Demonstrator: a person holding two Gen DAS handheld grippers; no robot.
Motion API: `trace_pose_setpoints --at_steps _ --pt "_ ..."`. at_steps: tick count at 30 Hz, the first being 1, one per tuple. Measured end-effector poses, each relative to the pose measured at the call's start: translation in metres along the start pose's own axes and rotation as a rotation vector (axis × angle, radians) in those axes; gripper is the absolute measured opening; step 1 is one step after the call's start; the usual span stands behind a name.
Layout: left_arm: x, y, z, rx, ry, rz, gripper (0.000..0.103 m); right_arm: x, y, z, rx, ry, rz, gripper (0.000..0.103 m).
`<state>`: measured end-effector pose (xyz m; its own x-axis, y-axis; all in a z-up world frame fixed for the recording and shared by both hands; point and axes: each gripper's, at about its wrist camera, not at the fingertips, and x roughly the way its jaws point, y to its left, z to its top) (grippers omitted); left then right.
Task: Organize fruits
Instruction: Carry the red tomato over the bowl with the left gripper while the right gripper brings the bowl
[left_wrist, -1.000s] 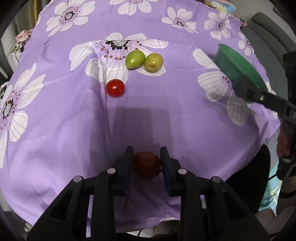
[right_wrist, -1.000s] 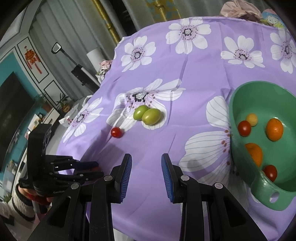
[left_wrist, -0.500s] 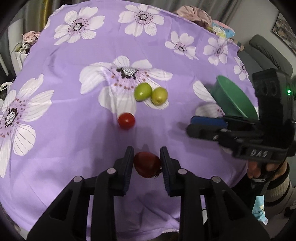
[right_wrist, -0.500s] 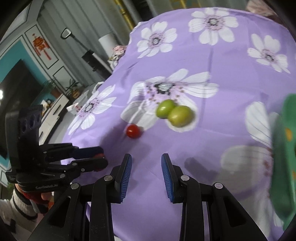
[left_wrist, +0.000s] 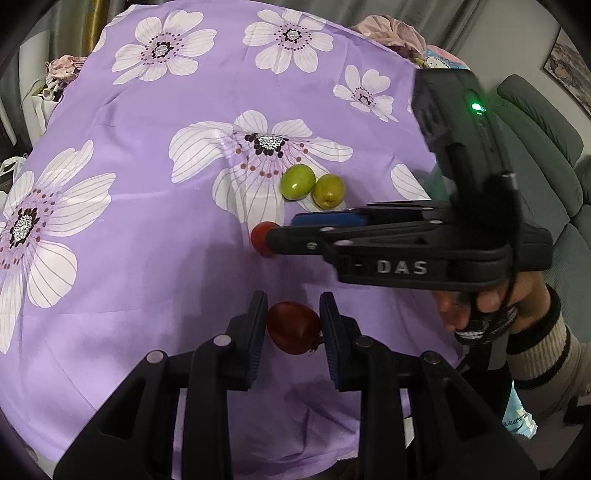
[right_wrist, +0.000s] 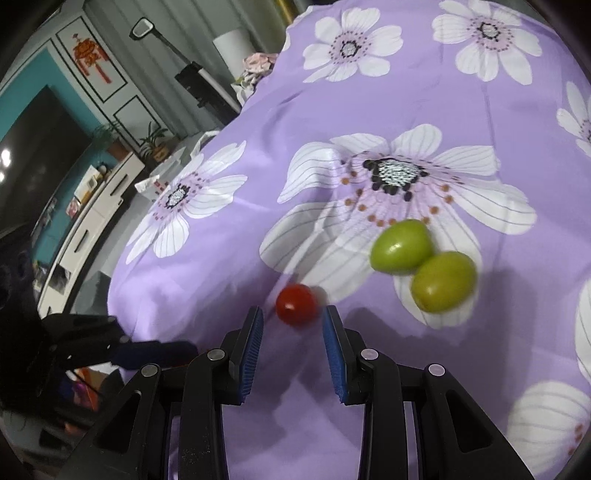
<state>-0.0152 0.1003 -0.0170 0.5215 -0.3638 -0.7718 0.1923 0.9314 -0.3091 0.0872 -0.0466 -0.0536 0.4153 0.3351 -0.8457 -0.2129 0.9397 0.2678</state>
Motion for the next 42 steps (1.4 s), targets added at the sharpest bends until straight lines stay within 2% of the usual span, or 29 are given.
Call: trace_pose_setpoints --at_steps 13,16,22,32,42 --pt "-0.002 0.001 0.001 0.000 0.000 -0.002 0.028 0.021 0.003 0.010 -0.032 0.064 -0.069 0.033" --pt "-0.003 0.000 0.000 0.002 0.002 -0.001 0.028 0.017 -0.001 0.007 -0.010 0.060 -0.049 0.029" --pt "-0.003 -0.011 0.000 0.022 0.004 -0.008 0.028 -0.007 -0.007 -0.006 0.024 0.002 -0.048 0.029" --pt "0.008 -0.038 0.001 0.062 0.022 -0.032 0.028 -0.057 -0.030 -0.049 0.131 -0.077 -0.061 0.029" --pt "0.025 -0.055 0.005 0.073 0.041 -0.041 0.028 -0.094 -0.043 -0.078 0.193 -0.145 -0.129 0.029"
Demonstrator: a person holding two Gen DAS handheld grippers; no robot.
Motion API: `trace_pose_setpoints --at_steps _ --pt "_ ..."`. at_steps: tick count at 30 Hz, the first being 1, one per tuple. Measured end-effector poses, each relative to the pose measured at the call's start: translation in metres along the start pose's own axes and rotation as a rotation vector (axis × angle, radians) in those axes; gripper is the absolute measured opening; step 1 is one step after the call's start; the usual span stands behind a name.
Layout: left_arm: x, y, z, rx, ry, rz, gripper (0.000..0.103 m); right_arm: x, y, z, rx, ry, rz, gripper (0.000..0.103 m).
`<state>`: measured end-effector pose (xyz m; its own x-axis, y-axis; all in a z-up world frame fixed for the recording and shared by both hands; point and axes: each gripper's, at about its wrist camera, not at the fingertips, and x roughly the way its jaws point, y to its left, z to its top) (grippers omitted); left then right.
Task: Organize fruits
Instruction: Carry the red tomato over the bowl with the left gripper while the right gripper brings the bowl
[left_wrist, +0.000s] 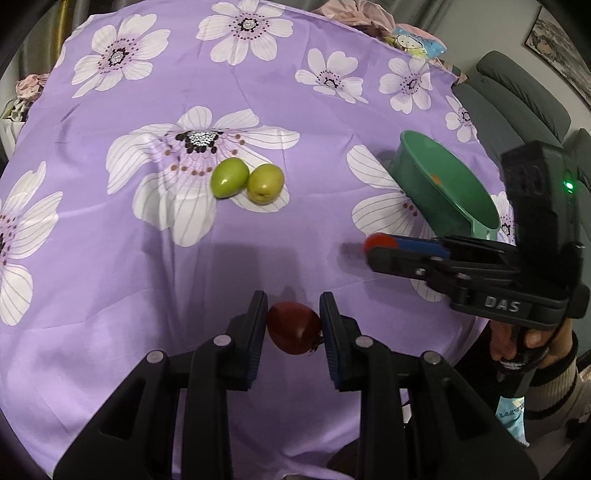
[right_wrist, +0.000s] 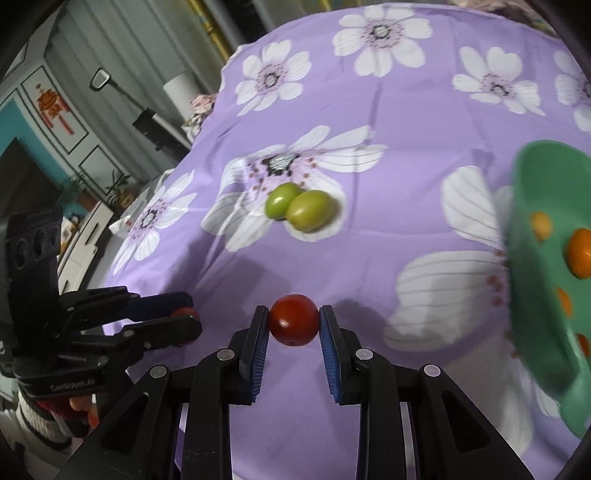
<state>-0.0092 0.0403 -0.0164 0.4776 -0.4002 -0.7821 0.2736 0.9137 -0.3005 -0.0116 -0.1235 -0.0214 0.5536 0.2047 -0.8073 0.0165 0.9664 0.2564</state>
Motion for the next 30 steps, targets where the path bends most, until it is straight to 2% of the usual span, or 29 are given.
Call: trace_pose_setpoints --at_steps 5,19,30 --pt "0.007 -0.005 0.002 -0.004 0.016 0.000 0.028 -0.013 -0.006 -0.005 -0.003 -0.033 -0.042 0.029" --pt "0.007 -0.035 0.022 0.057 -0.011 0.001 0.028 -0.046 -0.024 -0.006 0.039 -0.134 -0.039 0.029" --pt "0.017 -0.059 0.039 0.084 -0.020 -0.027 0.028 -0.069 -0.044 -0.011 0.084 -0.202 -0.061 0.029"
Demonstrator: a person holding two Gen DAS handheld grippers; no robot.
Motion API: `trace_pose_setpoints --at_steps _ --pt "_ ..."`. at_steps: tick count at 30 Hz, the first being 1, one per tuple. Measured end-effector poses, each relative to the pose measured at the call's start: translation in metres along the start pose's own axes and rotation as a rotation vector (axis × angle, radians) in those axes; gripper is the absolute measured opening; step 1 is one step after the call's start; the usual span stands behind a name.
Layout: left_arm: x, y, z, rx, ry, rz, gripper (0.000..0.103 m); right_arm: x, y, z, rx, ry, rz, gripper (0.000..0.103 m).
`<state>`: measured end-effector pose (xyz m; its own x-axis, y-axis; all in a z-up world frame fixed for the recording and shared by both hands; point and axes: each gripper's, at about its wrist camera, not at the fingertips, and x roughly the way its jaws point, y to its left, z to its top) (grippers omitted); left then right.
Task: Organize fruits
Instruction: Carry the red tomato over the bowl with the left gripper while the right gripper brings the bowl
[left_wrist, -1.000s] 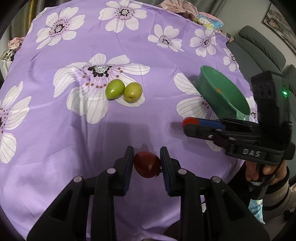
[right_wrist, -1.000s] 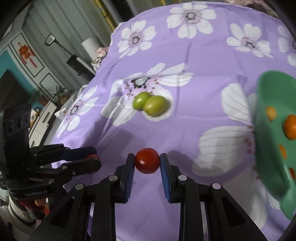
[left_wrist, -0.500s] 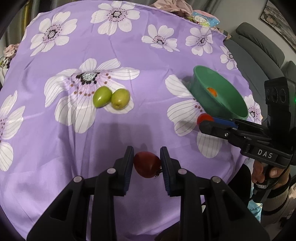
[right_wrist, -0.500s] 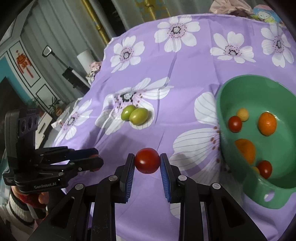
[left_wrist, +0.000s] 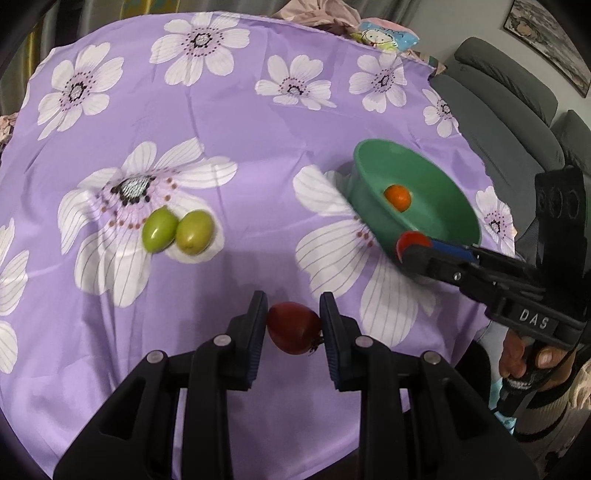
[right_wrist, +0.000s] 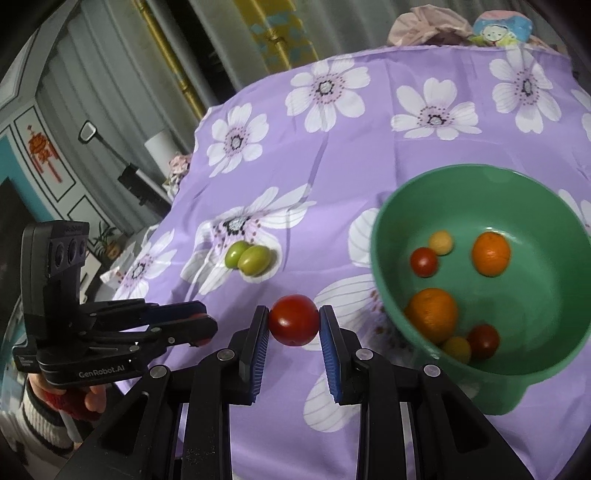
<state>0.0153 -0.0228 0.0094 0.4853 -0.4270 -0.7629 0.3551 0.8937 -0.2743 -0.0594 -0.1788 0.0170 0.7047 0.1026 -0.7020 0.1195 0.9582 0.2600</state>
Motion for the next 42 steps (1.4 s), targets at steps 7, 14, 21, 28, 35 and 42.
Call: trace_pose_setpoints --at_steps 7,14,21,28,35,42 --pt "0.009 -0.020 0.022 0.027 -0.019 -0.032 0.028 -0.015 -0.017 0.001 0.041 -0.047 -0.027 0.029" --pt "0.016 -0.042 0.043 0.060 -0.042 -0.072 0.028 -0.032 -0.039 0.002 0.098 -0.096 -0.072 0.029" --pt "0.027 -0.065 0.059 0.099 -0.052 -0.105 0.028 -0.043 -0.051 0.005 0.119 -0.129 -0.097 0.029" --pt "0.039 -0.082 0.070 0.141 -0.041 -0.119 0.028 -0.047 -0.066 0.006 0.143 -0.145 -0.134 0.029" --pt "0.051 -0.090 0.075 0.165 -0.026 -0.126 0.028 -0.047 -0.074 0.006 0.153 -0.151 -0.150 0.029" --pt "0.067 -0.100 0.081 0.193 0.000 -0.124 0.028 -0.045 -0.077 0.008 0.156 -0.155 -0.171 0.029"
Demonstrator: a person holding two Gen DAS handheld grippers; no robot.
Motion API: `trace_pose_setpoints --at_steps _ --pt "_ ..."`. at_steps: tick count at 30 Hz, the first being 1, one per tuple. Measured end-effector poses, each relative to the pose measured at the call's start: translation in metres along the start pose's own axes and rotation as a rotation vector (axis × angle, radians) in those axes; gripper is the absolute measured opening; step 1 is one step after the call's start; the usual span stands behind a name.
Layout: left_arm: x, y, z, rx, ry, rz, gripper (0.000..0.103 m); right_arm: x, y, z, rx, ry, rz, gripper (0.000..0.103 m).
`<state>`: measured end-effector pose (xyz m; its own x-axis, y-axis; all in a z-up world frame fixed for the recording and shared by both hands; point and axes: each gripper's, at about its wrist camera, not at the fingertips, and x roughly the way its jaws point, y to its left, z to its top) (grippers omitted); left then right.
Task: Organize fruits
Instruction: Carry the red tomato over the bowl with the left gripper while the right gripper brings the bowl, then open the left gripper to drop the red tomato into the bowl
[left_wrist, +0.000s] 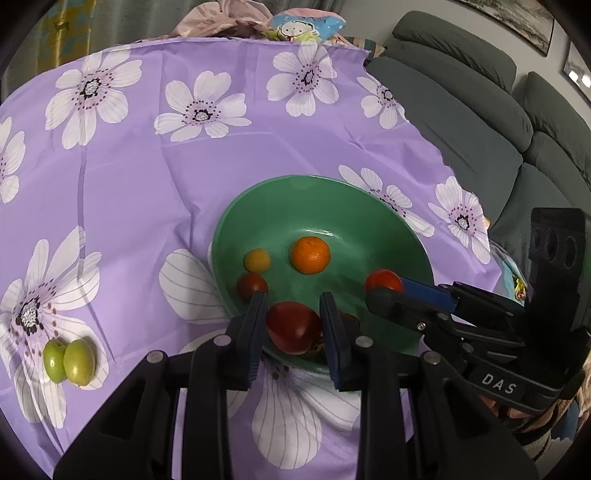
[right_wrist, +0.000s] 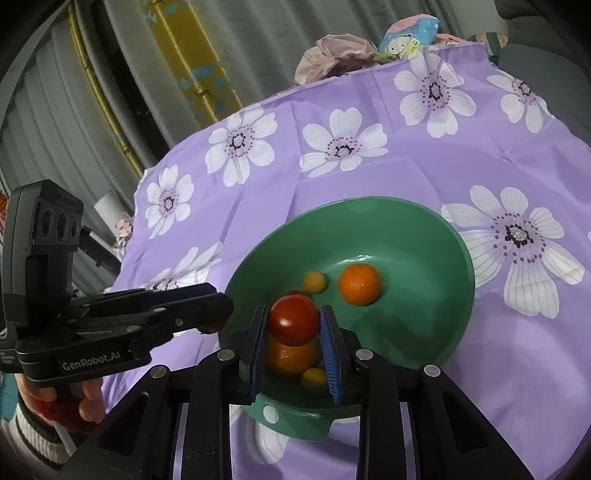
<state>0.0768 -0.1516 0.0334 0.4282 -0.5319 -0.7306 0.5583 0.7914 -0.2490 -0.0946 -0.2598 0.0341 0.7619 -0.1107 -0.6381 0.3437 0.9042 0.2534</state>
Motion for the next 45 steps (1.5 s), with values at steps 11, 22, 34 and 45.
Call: trace_pose_setpoints --at_steps 11,22,34,45 --pt "0.020 -0.004 0.003 0.021 0.032 0.009 0.028 0.003 -0.010 0.000 0.010 0.000 -0.043 0.029" --pt "0.030 -0.003 0.002 0.013 0.052 0.027 0.029 0.008 -0.009 -0.002 0.016 0.016 -0.045 0.029" --pt "0.036 0.000 0.002 0.005 0.061 0.025 0.029 0.011 -0.011 -0.003 0.019 0.020 -0.049 0.029" --pt "0.037 0.000 0.002 0.005 0.062 0.027 0.029 0.011 -0.011 -0.004 0.019 0.018 -0.047 0.029"
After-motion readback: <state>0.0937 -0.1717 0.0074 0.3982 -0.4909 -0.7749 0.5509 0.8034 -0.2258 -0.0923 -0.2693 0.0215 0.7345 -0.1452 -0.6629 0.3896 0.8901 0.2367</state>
